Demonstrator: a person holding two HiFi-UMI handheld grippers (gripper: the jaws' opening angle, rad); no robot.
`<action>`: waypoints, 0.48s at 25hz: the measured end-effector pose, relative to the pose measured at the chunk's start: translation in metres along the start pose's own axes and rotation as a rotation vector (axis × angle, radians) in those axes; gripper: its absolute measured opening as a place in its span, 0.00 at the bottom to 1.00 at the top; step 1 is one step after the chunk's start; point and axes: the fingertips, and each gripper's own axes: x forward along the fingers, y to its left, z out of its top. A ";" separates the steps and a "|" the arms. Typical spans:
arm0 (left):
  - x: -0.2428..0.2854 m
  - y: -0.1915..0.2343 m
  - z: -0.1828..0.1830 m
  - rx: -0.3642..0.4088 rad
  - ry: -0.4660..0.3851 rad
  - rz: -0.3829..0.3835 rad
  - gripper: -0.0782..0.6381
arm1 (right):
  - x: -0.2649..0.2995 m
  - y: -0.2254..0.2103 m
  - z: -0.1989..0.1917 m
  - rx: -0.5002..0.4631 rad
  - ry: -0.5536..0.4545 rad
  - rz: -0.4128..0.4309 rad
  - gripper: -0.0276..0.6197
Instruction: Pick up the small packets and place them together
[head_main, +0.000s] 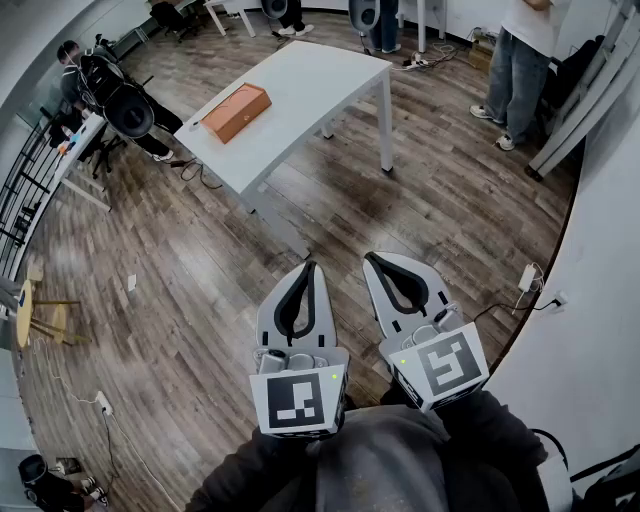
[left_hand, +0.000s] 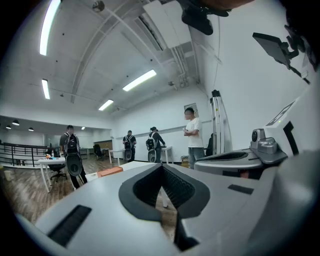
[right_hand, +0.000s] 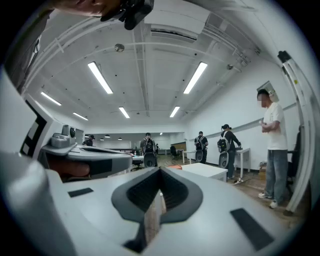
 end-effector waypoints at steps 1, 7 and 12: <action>0.002 -0.001 -0.003 0.000 0.001 -0.001 0.10 | 0.000 -0.001 -0.003 -0.001 0.003 0.000 0.05; 0.017 -0.014 -0.009 0.001 0.006 0.005 0.10 | -0.002 -0.019 -0.015 0.002 0.016 -0.003 0.05; 0.033 -0.022 -0.017 -0.004 0.010 0.005 0.10 | -0.001 -0.038 -0.025 0.014 0.027 -0.003 0.05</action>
